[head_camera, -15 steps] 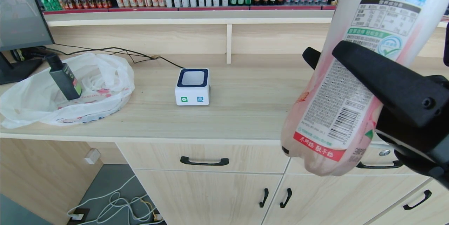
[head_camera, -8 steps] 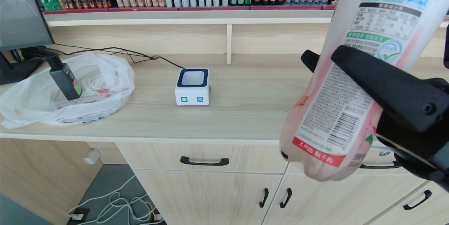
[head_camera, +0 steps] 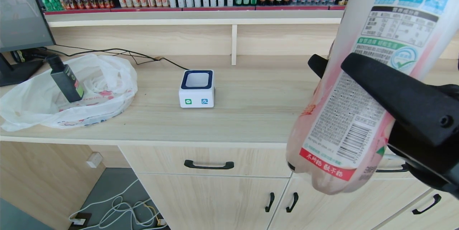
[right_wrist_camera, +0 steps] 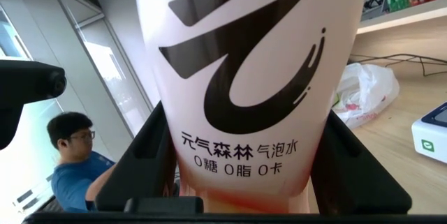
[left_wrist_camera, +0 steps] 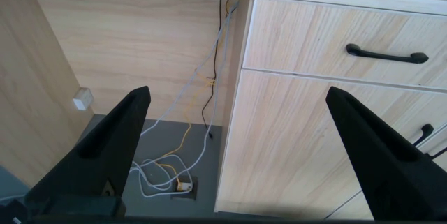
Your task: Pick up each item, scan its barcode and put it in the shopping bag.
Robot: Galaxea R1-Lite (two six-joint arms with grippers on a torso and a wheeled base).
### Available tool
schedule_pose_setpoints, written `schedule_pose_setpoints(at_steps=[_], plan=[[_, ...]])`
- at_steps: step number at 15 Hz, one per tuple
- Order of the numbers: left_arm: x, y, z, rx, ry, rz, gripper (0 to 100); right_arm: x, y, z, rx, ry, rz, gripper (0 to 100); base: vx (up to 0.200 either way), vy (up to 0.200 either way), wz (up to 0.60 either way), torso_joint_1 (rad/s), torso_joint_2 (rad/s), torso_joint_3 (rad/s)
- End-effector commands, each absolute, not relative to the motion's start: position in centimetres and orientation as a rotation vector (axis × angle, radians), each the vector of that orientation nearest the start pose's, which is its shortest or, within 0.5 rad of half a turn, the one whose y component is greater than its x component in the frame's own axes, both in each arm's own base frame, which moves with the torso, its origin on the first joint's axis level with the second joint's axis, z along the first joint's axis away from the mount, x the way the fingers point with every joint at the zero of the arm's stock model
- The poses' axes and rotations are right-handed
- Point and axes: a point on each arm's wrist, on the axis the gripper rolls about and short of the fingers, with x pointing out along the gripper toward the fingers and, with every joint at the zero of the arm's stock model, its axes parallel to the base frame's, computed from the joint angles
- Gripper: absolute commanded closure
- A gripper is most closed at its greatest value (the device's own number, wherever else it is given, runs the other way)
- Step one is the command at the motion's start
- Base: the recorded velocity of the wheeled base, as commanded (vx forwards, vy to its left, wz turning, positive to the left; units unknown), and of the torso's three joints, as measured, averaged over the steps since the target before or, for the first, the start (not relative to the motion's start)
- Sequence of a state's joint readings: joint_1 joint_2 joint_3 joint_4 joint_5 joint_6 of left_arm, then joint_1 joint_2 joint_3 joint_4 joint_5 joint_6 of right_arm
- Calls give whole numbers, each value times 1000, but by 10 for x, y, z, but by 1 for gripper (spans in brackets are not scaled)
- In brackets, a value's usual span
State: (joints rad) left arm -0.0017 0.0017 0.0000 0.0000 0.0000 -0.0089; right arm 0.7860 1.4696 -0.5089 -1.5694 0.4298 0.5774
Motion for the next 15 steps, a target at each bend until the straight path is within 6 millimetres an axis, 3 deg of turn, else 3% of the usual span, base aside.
schedule_pose_setpoints(at_steps=[1,8,13,15], plan=[[-23,0,76,-9,2,-2,0,145,160,253,591,-272,1340,100,0,0,0,0,0,0],[-23,0,76,-9,2,-2,0,144,161,234,440,-257,1391,100,0,0,0,0,0,0],[-23,0,76,-9,2,-2,0,149,163,227,336,-316,1328,100,0,0,0,0,0,0],[-23,0,76,-9,2,-2,0,157,168,224,307,-343,1228,100,0,0,0,0,0,0]])
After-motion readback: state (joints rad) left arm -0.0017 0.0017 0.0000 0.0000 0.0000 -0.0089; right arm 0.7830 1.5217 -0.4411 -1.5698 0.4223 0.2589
